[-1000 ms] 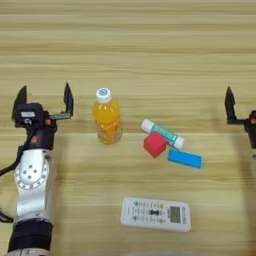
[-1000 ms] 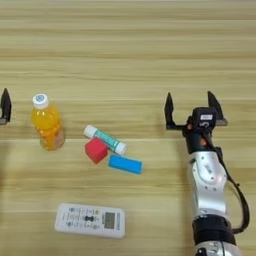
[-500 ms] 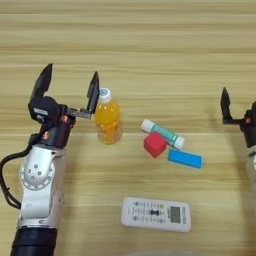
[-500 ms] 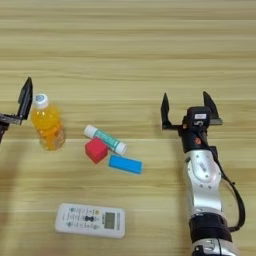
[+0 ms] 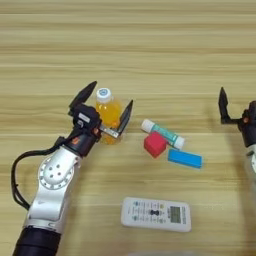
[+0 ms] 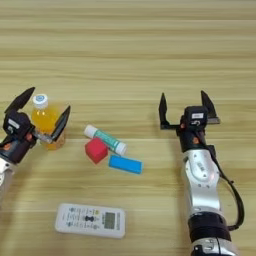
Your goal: Move the objects on the table
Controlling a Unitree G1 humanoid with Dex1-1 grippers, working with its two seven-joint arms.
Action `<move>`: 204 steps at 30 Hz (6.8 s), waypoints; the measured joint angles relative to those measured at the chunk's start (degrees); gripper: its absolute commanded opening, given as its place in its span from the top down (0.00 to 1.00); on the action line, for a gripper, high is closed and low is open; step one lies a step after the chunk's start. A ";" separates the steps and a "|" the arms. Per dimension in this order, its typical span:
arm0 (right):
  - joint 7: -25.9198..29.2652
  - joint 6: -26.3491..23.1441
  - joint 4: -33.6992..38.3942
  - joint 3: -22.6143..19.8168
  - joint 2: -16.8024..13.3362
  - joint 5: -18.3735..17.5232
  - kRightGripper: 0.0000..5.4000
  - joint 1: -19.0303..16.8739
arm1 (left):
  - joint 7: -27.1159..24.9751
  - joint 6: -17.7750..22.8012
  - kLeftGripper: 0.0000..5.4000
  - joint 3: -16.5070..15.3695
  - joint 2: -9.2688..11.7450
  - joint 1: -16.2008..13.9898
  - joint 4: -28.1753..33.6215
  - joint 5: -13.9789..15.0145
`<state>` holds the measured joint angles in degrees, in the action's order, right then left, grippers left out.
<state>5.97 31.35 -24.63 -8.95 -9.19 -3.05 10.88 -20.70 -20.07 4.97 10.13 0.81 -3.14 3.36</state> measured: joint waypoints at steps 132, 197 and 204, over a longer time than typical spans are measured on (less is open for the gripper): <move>2.15 -0.90 3.42 4.56 0.75 0.64 0.00 -0.77 | -23.27 5.13 0.00 8.81 2.43 -10.17 19.47 21.86; 46.63 -32.14 10.19 12.08 -16.85 -14.17 0.00 2.17 | 11.69 -1.76 0.00 -12.72 -3.85 7.12 -16.53 3.81; 47.37 -32.12 7.75 14.74 -16.36 -11.09 0.00 2.36 | 11.63 -1.76 0.00 -12.81 -4.03 7.12 -16.53 3.84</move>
<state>53.34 -0.77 -16.88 5.79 -25.55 -14.14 13.24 -9.07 -21.82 -7.84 6.10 7.93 -19.67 7.20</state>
